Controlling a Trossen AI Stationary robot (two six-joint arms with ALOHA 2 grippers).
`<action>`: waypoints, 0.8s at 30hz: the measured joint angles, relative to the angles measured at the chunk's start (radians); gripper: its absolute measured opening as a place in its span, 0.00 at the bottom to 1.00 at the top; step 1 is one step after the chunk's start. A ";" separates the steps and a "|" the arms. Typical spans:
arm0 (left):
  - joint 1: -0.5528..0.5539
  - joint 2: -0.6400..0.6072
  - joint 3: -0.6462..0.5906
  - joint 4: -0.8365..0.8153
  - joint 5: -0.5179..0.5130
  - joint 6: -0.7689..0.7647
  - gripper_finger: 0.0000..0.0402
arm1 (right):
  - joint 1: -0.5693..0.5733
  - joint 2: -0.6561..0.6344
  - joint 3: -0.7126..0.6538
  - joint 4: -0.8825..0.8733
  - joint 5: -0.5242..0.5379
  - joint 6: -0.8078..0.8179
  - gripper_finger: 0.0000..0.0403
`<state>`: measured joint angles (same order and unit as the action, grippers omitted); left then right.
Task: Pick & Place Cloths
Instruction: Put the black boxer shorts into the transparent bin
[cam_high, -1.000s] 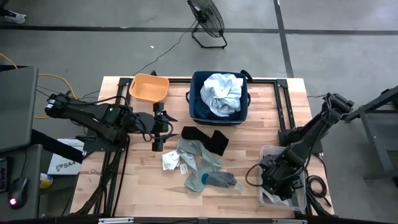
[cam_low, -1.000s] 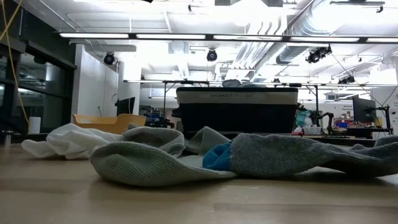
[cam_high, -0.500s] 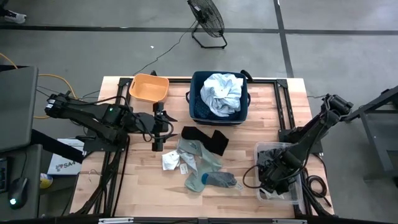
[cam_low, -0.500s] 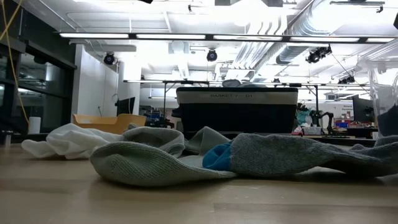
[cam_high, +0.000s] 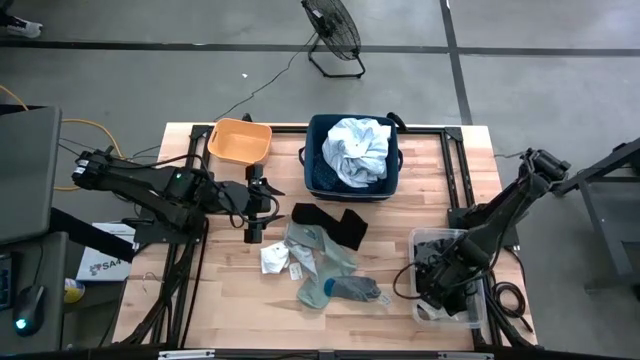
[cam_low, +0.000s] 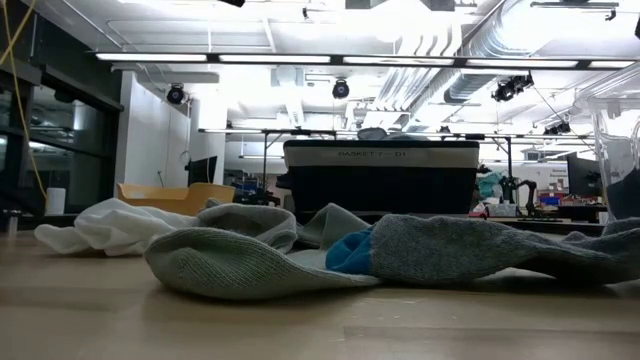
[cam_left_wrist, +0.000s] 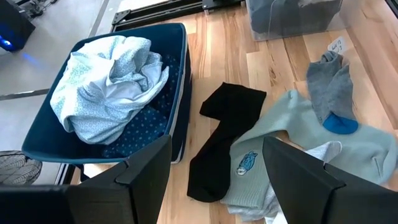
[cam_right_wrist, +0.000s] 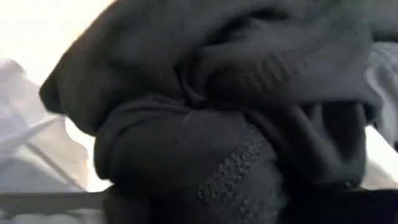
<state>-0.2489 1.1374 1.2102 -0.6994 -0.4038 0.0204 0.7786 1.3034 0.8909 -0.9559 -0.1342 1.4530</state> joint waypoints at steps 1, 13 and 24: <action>0.000 0.000 0.000 0.000 0.000 0.000 0.62 | -0.004 -0.019 0.000 -0.001 -0.003 0.013 0.48; 0.000 0.000 0.000 -0.011 0.000 -0.017 0.62 | -0.033 -0.251 0.000 -0.021 0.054 0.096 0.60; 0.000 0.000 0.000 -0.010 0.000 -0.018 0.62 | -0.033 -0.284 0.000 -0.033 0.020 0.081 0.59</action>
<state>-0.2489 1.1374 1.2098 -0.7097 -0.4038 0.0021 0.7460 1.0191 0.8909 -0.9885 -0.1139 1.5345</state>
